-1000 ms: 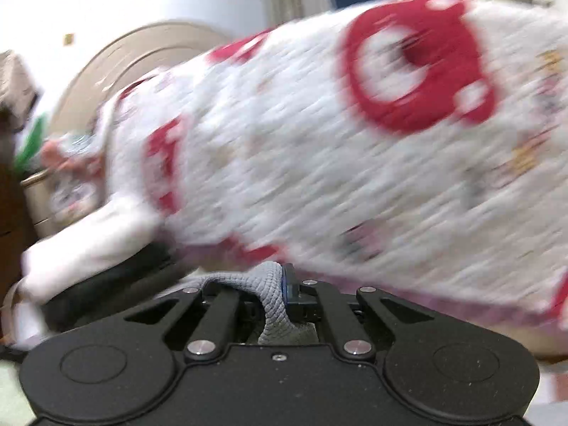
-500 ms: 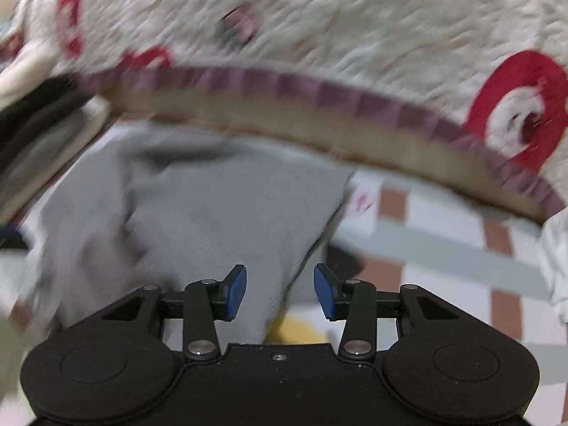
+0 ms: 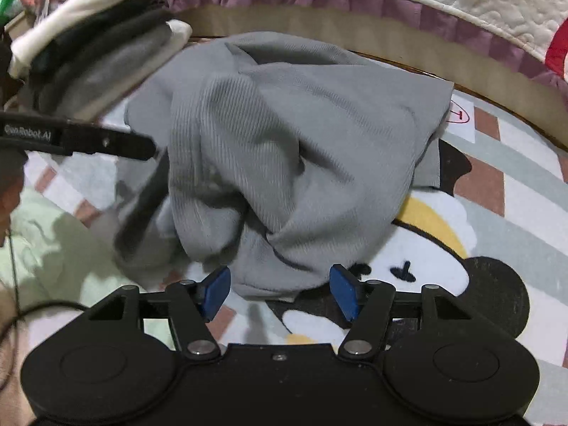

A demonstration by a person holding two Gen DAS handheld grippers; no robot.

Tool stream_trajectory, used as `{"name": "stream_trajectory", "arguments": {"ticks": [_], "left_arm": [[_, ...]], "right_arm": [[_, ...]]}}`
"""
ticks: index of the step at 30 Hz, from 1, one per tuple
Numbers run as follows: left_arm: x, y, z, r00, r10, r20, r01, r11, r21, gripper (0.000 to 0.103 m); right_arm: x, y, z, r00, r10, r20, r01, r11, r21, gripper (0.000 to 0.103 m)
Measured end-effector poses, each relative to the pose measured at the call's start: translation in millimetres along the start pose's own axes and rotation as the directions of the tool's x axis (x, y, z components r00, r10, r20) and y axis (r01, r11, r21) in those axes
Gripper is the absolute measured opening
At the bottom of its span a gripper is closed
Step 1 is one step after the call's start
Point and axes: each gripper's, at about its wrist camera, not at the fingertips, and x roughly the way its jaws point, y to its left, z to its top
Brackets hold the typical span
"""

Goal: Fold clothes

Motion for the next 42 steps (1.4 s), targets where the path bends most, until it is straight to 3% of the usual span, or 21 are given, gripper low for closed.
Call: {"name": "stream_trajectory", "arguments": {"ticks": [5,8,10,12,13,14,15,16,18,19,20,21,22,27,30,32,35,38,40,41,42], "left_arm": [[26,-2,-9,0.985,0.158,-0.065,-0.155,0.987,0.046,0.066],[41,9,-9,0.981,0.154,-0.118,-0.156,0.988,-0.012,0.066],[52,9,-3,0.978,0.183,-0.102,-0.185,0.983,-0.008,0.066],[63,6,2,0.972,0.224,-0.071,-0.222,0.975,0.024,0.065],[65,3,4,0.969,0.240,-0.057,-0.237,0.970,0.043,0.059],[63,1,5,0.967,0.249,-0.054,-0.246,0.968,0.057,0.032],[61,-2,6,0.965,0.259,-0.051,-0.255,0.964,0.072,0.011],[56,-4,8,0.963,0.267,-0.041,-0.263,0.961,0.085,0.007],[28,-10,13,0.960,0.277,0.050,-0.280,0.954,0.104,0.006],[16,-13,15,0.945,0.310,0.102,-0.321,0.939,0.126,0.006],[7,-18,17,0.908,0.386,0.163,-0.410,0.898,0.162,0.006],[0,-24,18,0.855,0.465,0.229,-0.508,0.840,0.193,0.006],[-4,-29,19,0.787,0.544,0.291,-0.607,0.766,0.211,0.006],[-17,-14,25,0.811,0.530,0.247,-0.566,0.818,0.101,0.006],[-17,-12,26,0.785,0.563,0.259,-0.599,0.796,0.083,0.006],[-21,-8,27,0.795,0.550,0.255,-0.578,0.815,0.045,0.006],[-23,-3,27,0.836,0.499,0.230,-0.513,0.858,0.003,0.006],[-16,-1,22,0.823,0.525,0.216,-0.540,0.842,0.010,0.006],[-14,8,23,0.809,0.555,0.194,-0.561,0.827,-0.025,0.009],[-14,15,25,0.811,0.558,0.177,-0.556,0.829,-0.063,0.009],[-15,22,26,0.819,0.549,0.166,-0.542,0.836,-0.090,0.009]], "right_arm": [[9,-12,-8,0.998,0.057,0.008,-0.058,0.983,0.173,0.067],[19,-11,-16,0.997,0.075,0.016,-0.077,0.968,0.241,0.068],[28,-10,-24,0.992,0.112,0.061,-0.126,0.941,0.315,0.075],[35,-4,-35,0.986,0.093,0.139,-0.137,0.926,0.352,0.086],[36,3,-37,0.985,0.061,0.163,-0.114,0.934,0.338,0.086],[37,8,-37,0.985,0.045,0.165,-0.094,0.947,0.306,0.086],[38,13,-36,0.986,0.028,0.167,-0.073,0.959,0.274,0.080],[38,15,-34,0.984,0.025,0.176,-0.067,0.970,0.235,0.073],[36,10,-29,0.982,0.018,0.187,-0.053,0.982,0.182,0.016],[31,4,-27,0.981,0.021,0.192,-0.057,0.981,0.186,0.016],[24,-3,-25,0.978,0.017,0.208,-0.059,0.978,0.198,0.015],[12,-6,-24,0.974,0.006,0.225,-0.053,0.978,0.201,0.014],[-1,-6,-25,0.971,-0.015,0.238,-0.033,0.980,0.195,0.014],[-53,-7,-32,0.955,-0.120,0.272,0.081,0.985,0.151,0.005],[-66,-14,-33,0.937,-0.222,0.271,0.198,0.974,0.111,0.000],[-70,-24,-33,0.919,-0.283,0.273,0.255,0.957,0.135,0.000],[-66,-43,-32,0.948,-0.238,0.210,0.184,0.951,0.248,0.001],[-52,-41,-39,0.973,-0.146,0.179,0.094,0.958,0.270,0.012],[-38,-32,-42,0.987,-0.064,0.147,0.023,0.963,0.269,0.027],[-32,-25,-43,0.991,-0.040,0.125,0.008,0.969,0.249,0.049],[-25,-19,-45,0.995,-0.016,0.102,-0.007,0.974,0.228,0.062]]}}
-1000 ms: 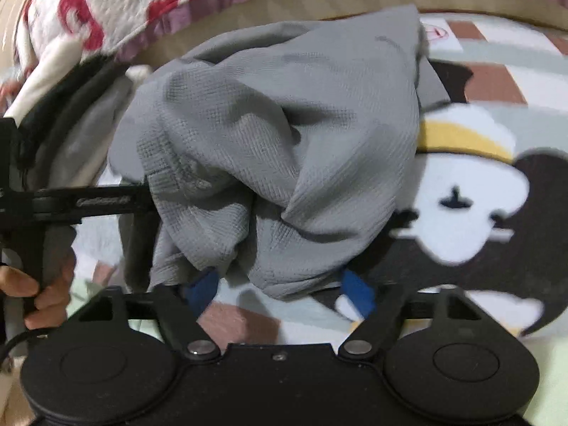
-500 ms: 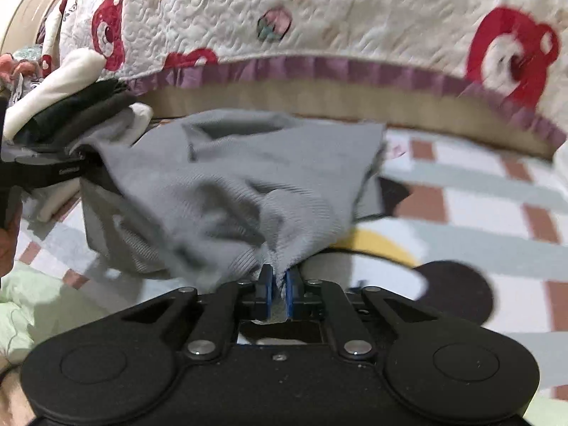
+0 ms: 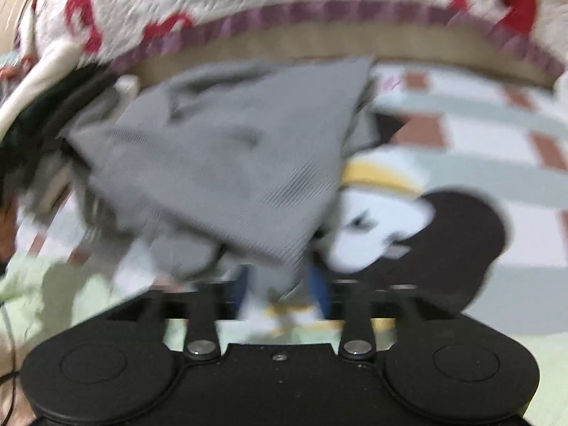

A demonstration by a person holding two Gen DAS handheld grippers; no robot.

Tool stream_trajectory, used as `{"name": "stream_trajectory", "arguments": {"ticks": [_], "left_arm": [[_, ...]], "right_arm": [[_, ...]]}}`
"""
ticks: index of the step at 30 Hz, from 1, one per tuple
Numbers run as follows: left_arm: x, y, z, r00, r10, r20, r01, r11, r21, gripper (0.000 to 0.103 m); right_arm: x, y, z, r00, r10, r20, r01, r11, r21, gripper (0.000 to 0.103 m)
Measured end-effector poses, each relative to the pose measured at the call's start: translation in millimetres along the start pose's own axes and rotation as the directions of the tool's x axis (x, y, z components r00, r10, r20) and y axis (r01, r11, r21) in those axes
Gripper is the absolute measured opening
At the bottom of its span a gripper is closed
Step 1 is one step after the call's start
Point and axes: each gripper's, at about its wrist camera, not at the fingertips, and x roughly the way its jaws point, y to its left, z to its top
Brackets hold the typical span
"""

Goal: Fold clothes

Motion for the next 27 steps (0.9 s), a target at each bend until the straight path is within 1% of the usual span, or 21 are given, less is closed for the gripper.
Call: {"name": "stream_trajectory", "arguments": {"ticks": [1,3,5,6,7,8,9,10,11,13,14,15,17,19,20,21,22,23,24,26,27], "left_arm": [[3,6,0,1.000,-0.009,-0.008,0.009,1.000,-0.023,0.009],[11,11,-2,0.999,-0.033,-0.030,0.031,0.999,-0.041,0.009],[20,12,-5,0.996,-0.061,-0.059,0.059,0.997,-0.043,0.009],[26,11,-7,0.993,-0.084,-0.081,0.081,0.996,-0.045,0.009],[32,10,-9,0.990,-0.102,-0.099,0.098,0.994,-0.049,0.009],[37,8,-11,0.986,-0.118,-0.114,0.112,0.992,-0.053,0.009],[40,7,-12,0.985,-0.123,-0.119,0.117,0.992,-0.054,0.009],[41,6,-12,0.986,-0.121,-0.113,0.116,0.992,-0.050,0.009],[41,6,-11,0.989,-0.113,-0.097,0.109,0.993,-0.041,0.008],[35,10,-6,0.993,-0.102,-0.059,0.100,0.994,-0.034,0.006],[31,13,-3,0.994,-0.103,-0.039,0.102,0.994,-0.035,0.005],[22,18,3,0.991,-0.133,-0.017,0.131,0.990,-0.058,0.005],[5,34,14,0.973,-0.231,-0.004,0.228,0.961,-0.155,0.005],[-10,51,24,0.942,-0.335,0.014,0.328,0.909,-0.256,0.005],[-17,54,28,0.934,-0.355,0.041,0.352,0.896,-0.270,0.005],[-26,50,32,0.940,-0.337,0.055,0.340,0.907,-0.248,0.005],[-36,40,36,0.955,-0.290,0.060,0.297,0.934,-0.197,0.005],[-45,30,39,0.966,-0.249,0.066,0.256,0.954,-0.158,0.005],[-53,22,43,0.968,-0.240,0.074,0.249,0.958,-0.144,0.004],[-73,12,52,0.965,-0.246,0.092,0.257,0.957,-0.137,0.004],[-88,11,57,0.966,-0.237,0.108,0.250,0.959,-0.134,0.005]], "right_arm": [[6,6,-3,0.999,0.017,-0.028,-0.018,1.000,-0.019,0.063],[15,18,-11,0.999,-0.015,-0.040,0.011,0.995,-0.102,0.065],[26,21,-14,0.997,-0.065,-0.048,0.059,0.991,-0.117,0.068],[31,19,-13,0.995,-0.084,-0.046,0.079,0.992,-0.099,0.068],[36,16,-11,0.995,-0.094,-0.036,0.091,0.993,-0.072,0.070],[38,15,-8,0.996,-0.090,-0.004,0.089,0.994,-0.065,0.070],[41,13,-6,0.996,-0.086,0.029,0.087,0.994,-0.059,0.066],[42,11,0,0.998,-0.062,0.032,0.064,0.997,-0.053,0.054],[43,9,6,0.999,-0.038,0.035,0.040,0.998,-0.047,0.008],[42,1,19,0.998,-0.003,0.056,0.003,1.000,-0.006,0.009],[36,-4,28,0.995,0.000,0.096,0.000,1.000,0.000,0.008],[28,-6,38,0.991,-0.020,0.131,0.023,0.999,-0.023,0.008],[7,-11,60,0.977,-0.057,0.207,0.067,0.997,-0.040,0.008],[-18,-22,83,0.957,-0.080,0.280,0.076,0.997,0.024,0.008],[-27,-29,93,0.951,-0.067,0.303,0.048,0.996,0.069,0.008],[-37,-36,103,0.944,-0.055,0.326,0.018,0.993,0.114,0.008],[-42,-36,111,0.941,-0.052,0.334,0.013,0.993,0.120,0.008],[-46,-29,116,0.937,-0.071,0.342,0.047,0.996,0.079,0.008],[-51,-21,122,0.932,-0.090,0.352,0.082,0.996,0.038,0.008],[-70,-6,132,0.903,-0.109,0.416,0.149,0.987,-0.065,0.008],[-82,-4,139,0.888,-0.104,0.449,0.161,0.983,-0.091,0.008]]}}
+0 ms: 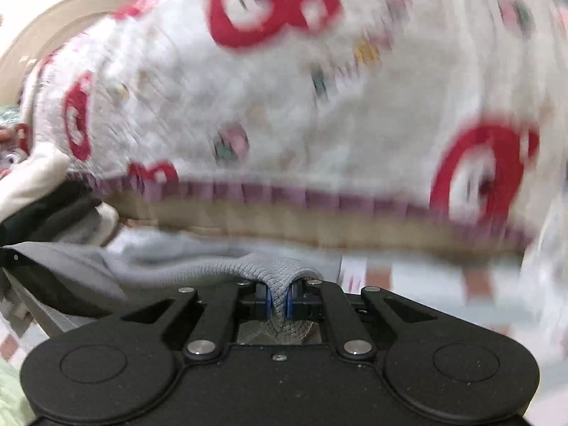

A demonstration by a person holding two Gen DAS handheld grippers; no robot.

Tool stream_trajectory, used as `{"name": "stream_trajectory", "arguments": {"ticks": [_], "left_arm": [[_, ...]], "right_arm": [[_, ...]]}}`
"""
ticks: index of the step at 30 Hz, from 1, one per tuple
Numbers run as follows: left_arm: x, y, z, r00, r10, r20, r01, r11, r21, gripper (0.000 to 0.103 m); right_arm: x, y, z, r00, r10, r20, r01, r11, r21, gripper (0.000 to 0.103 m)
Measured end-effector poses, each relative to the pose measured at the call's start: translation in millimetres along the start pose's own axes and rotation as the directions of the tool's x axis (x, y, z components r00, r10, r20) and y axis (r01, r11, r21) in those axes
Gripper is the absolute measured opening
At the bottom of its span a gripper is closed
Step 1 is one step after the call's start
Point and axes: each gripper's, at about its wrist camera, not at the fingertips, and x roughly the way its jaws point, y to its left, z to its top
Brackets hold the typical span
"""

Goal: Fold clothes

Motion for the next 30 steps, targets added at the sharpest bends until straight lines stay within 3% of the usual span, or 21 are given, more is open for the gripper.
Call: {"name": "stream_trajectory", "arguments": {"ticks": [3,4,7,10,12,14,16,18,20,23,24,26,27,29,30], "left_arm": [[-45,-15,12,0.999,0.008,0.046,-0.008,1.000,0.014,0.005],[-63,-17,10,0.999,-0.023,0.048,0.022,1.000,0.010,0.005],[-104,-28,-15,0.993,-0.116,0.000,0.116,0.993,0.007,0.005],[-91,-44,-69,0.978,-0.112,-0.177,0.123,0.991,0.050,0.005],[-62,-51,-111,0.944,-0.097,-0.316,0.122,0.991,0.060,0.005],[-35,-52,-143,0.913,-0.083,-0.399,0.118,0.991,0.062,0.005],[-15,-48,-162,0.897,-0.062,-0.438,0.094,0.994,0.052,0.005],[-9,-48,-163,0.903,-0.041,-0.428,0.080,0.994,0.073,0.005],[-11,-52,-155,0.925,-0.021,-0.378,0.082,0.986,0.144,0.005],[-3,-48,-136,0.946,0.006,-0.324,0.053,0.984,0.173,0.006],[3,-44,-129,0.953,0.022,-0.302,0.027,0.987,0.156,0.012],[20,-32,-118,0.962,0.068,-0.265,-0.038,0.992,0.117,0.019],[29,-26,-116,0.962,0.091,-0.257,-0.066,0.992,0.106,0.020],[45,-20,-118,0.955,0.113,-0.273,-0.092,0.992,0.088,0.020],[50,-18,-121,0.954,0.114,-0.278,-0.096,0.992,0.078,0.019]], "right_arm": [[-46,-11,30,0.992,0.003,0.125,0.005,0.998,-0.062,0.008],[-64,-13,31,0.988,0.005,0.155,0.009,0.996,-0.092,0.008],[-110,-17,2,0.986,0.003,0.169,0.025,0.987,-0.162,0.008],[-116,-39,-75,1.000,0.005,0.007,-0.005,0.999,-0.051,0.009],[-104,-59,-133,0.993,0.010,-0.119,-0.002,0.997,0.072,0.009],[-88,-67,-181,0.984,-0.003,-0.180,0.027,0.991,0.132,0.009],[-73,-60,-207,0.976,-0.051,-0.213,0.065,0.996,0.063,0.009],[-66,-52,-205,0.978,-0.060,-0.198,0.066,0.998,0.023,0.010],[-62,-53,-198,0.982,-0.041,-0.183,0.045,0.999,0.013,0.015],[-48,-68,-176,0.991,0.019,-0.133,-0.014,0.999,0.038,0.019],[-47,-73,-169,0.997,0.012,-0.082,-0.005,0.997,0.078,0.030],[-45,-83,-156,1.000,-0.010,0.020,0.006,0.987,0.158,0.065],[-44,-91,-153,0.998,-0.036,0.050,0.024,0.976,0.218,0.069],[-38,-108,-152,0.998,-0.057,0.012,0.049,0.935,0.351,0.068],[-37,-118,-157,0.998,-0.052,-0.028,0.058,0.895,0.441,0.068]]}}
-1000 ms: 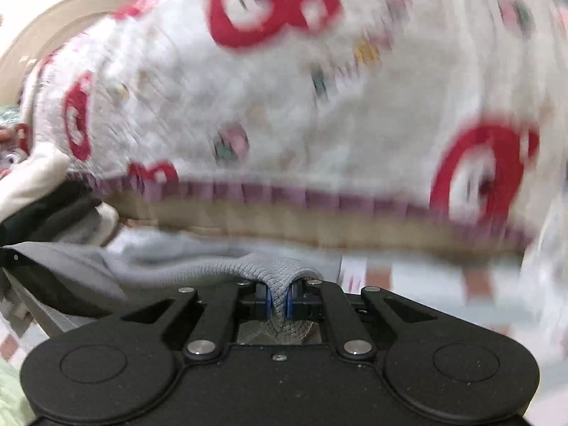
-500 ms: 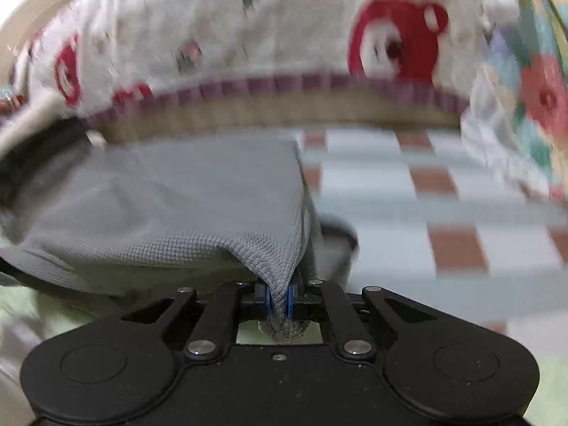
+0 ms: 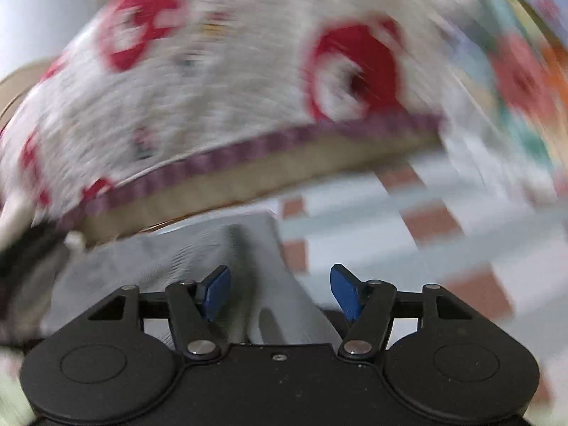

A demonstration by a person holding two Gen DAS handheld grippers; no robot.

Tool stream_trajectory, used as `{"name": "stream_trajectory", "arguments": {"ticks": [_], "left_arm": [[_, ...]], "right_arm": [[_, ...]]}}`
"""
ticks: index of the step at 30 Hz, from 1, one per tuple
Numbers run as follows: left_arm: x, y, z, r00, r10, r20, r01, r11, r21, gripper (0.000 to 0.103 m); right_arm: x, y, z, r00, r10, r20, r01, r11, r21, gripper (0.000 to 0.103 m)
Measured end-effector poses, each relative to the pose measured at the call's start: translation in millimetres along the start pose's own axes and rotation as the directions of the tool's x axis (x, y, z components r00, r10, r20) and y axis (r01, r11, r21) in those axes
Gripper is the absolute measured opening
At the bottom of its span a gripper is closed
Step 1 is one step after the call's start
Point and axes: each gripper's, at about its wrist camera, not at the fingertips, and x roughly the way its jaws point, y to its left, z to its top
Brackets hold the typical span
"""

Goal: Fold clothes

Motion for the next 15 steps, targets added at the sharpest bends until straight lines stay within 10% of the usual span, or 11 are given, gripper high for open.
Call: {"name": "stream_trajectory", "arguments": {"ticks": [8,12,15], "left_arm": [[4,0,-20,1.000,-0.021,-0.008,0.021,1.000,0.001,0.020],[3,3,-20,1.000,-0.011,0.001,0.011,1.000,-0.003,0.030],[7,4,-19,1.000,0.000,0.007,0.000,1.000,0.015,0.035]], "right_arm": [[-8,-49,-29,0.973,0.118,-0.200,-0.017,0.895,0.447,0.069],[-10,-13,-21,0.981,0.017,-0.192,0.014,0.987,0.160,0.069],[-3,12,-28,0.992,0.002,-0.125,-0.026,0.982,-0.187,0.067]]}}
